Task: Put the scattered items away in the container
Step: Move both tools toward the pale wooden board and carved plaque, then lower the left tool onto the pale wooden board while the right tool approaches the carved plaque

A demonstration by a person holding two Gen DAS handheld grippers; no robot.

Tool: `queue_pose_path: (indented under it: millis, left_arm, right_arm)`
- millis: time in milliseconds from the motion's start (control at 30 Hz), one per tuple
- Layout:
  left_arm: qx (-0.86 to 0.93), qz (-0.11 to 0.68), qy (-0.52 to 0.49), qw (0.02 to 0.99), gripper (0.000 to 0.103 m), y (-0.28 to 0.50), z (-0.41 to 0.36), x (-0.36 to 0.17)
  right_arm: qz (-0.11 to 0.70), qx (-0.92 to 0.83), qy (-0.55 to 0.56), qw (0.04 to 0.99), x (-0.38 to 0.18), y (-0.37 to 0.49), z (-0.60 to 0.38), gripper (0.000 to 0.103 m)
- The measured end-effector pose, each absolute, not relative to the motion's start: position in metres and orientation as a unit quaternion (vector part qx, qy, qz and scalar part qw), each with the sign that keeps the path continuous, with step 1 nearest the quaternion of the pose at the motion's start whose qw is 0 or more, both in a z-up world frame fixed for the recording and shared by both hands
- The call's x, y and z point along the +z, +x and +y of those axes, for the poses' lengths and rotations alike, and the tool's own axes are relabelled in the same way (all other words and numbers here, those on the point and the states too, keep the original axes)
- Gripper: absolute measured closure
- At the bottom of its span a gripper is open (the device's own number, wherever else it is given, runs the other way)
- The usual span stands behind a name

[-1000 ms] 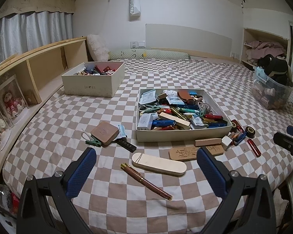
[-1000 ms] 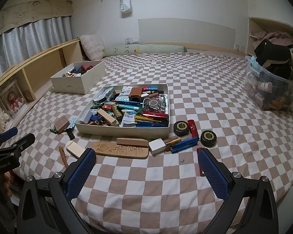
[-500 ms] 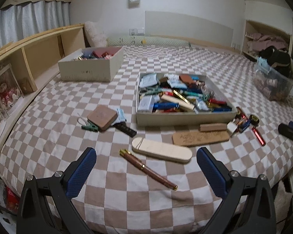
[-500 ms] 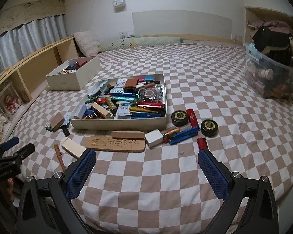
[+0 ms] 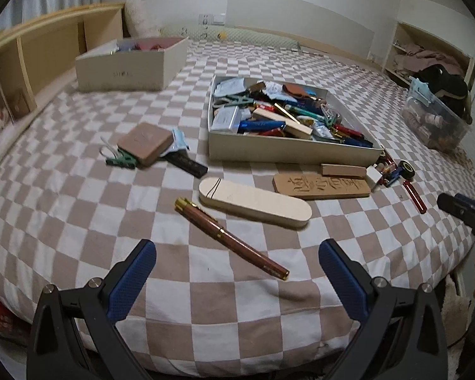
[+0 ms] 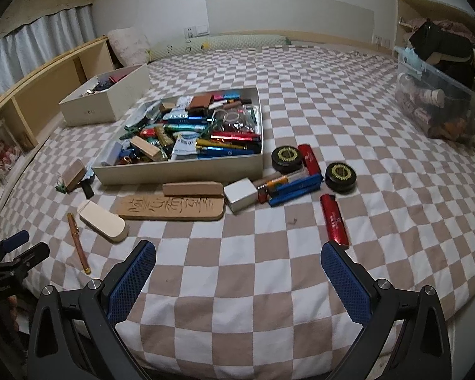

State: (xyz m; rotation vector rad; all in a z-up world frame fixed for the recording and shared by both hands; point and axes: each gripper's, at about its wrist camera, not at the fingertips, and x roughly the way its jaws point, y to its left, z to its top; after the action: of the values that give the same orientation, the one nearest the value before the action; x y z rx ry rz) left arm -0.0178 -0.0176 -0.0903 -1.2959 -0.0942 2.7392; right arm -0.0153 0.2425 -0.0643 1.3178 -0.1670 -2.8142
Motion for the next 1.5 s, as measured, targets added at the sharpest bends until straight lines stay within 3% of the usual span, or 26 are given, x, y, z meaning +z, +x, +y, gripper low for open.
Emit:
queue_pose_path:
  millis: [433,667,1000,1500]
  left_arm:
    - [0.884,-0.057,-0.454,0.093,0.000,-0.053,0.007,-0.100]
    - [0.868,-0.077,-0.488,0.050,0.000,-0.088,0.017,-0.112]
    - [0.865,-0.005,-0.498,-0.066,0.000,-0.130,0.033,-0.142]
    - [0.859,0.054,-0.504,-0.063,0.000,-0.127,0.039,-0.151]
  right_arm:
    - [-0.071,-0.908,0.413,0.018,-0.082,-0.019,0.240,0.000]
    - [-0.102,-0.893,0.439,0.014,-0.094,-0.025,0.260,0.000]
    - [-0.111,-0.890,0.442,-0.004,-0.098,-0.027,0.274,0.000]
    - [-0.074,-0.889,0.449,0.040,-0.110,-0.066,0.236,0.000]
